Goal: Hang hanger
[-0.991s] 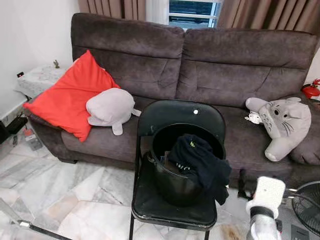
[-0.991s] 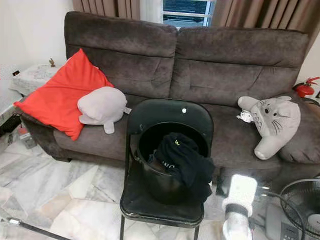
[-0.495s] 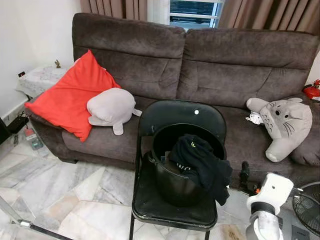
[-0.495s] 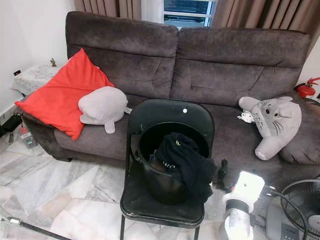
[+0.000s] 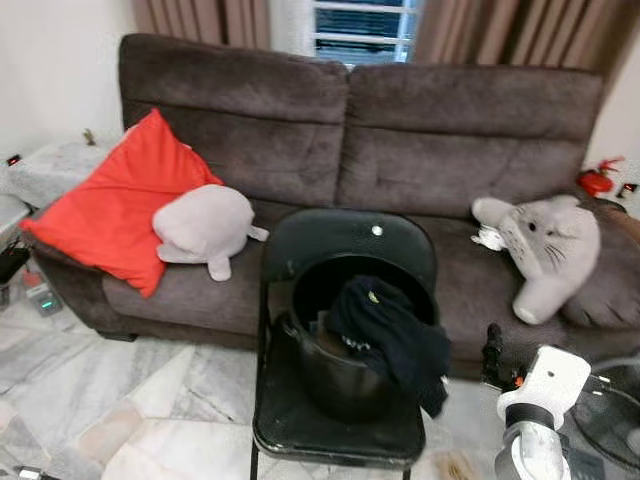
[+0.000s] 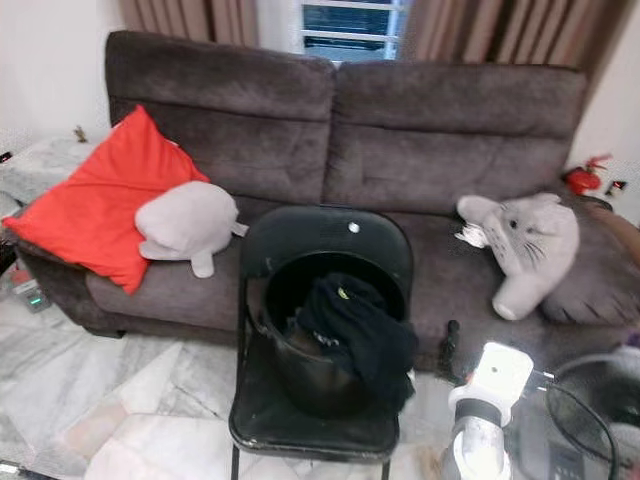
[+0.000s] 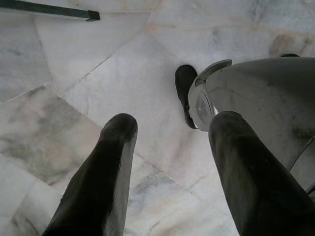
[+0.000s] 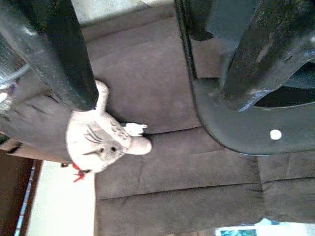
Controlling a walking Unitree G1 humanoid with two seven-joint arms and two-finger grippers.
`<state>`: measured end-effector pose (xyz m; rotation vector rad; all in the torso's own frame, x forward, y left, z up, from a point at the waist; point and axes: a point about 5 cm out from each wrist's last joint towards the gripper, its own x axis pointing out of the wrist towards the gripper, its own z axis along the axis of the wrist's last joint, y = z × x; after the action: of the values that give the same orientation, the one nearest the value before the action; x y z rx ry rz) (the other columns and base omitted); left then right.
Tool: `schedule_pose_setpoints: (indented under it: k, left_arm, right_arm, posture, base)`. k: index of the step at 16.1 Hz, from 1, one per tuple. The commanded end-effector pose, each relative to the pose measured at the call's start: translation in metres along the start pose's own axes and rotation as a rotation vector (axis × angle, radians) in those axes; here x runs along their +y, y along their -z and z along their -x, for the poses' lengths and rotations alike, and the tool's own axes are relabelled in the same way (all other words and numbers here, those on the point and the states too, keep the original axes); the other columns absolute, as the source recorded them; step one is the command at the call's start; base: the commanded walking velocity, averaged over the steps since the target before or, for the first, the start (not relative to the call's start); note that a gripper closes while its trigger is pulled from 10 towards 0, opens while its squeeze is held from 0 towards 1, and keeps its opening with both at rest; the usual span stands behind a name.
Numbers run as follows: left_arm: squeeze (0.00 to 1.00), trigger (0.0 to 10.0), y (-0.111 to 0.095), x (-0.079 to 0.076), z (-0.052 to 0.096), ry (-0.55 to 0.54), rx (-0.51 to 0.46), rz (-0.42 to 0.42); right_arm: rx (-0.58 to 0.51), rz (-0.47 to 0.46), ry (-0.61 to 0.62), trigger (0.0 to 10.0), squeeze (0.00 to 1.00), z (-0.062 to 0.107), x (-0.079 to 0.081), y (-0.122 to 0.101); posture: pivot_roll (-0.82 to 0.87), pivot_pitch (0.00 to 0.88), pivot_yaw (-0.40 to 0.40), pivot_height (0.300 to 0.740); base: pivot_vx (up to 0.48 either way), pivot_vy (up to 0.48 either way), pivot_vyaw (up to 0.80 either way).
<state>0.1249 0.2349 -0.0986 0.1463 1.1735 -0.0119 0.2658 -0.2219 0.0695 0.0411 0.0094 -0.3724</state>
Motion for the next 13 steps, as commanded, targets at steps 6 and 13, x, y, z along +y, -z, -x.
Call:
schedule_pose_setpoints:
  k: [6, 13]
  left_arm:
    - [0.0, 10.0, 0.002, -0.001, 0.0, 0.001, 0.004, 0.009]
    - [0.0, 10.0, 0.002, -0.001, 0.0, -0.001, 0.008, -0.009]
  right_arm:
    - [-0.026, 0.02, -0.019, 10.0, 0.0, -0.004, 0.004, -0.007]
    - [-0.043, 0.083, 0.044, 10.0, 0.0, 0.006, -0.011, -0.006]
  posture:
    - [0.06, 0.0, -0.033, 0.74]
    - [0.04, 0.0, -0.025, 0.74]
  base:
    - [0.302, 0.0, 0.0]
    - [0.0, 0.0, 0.0]
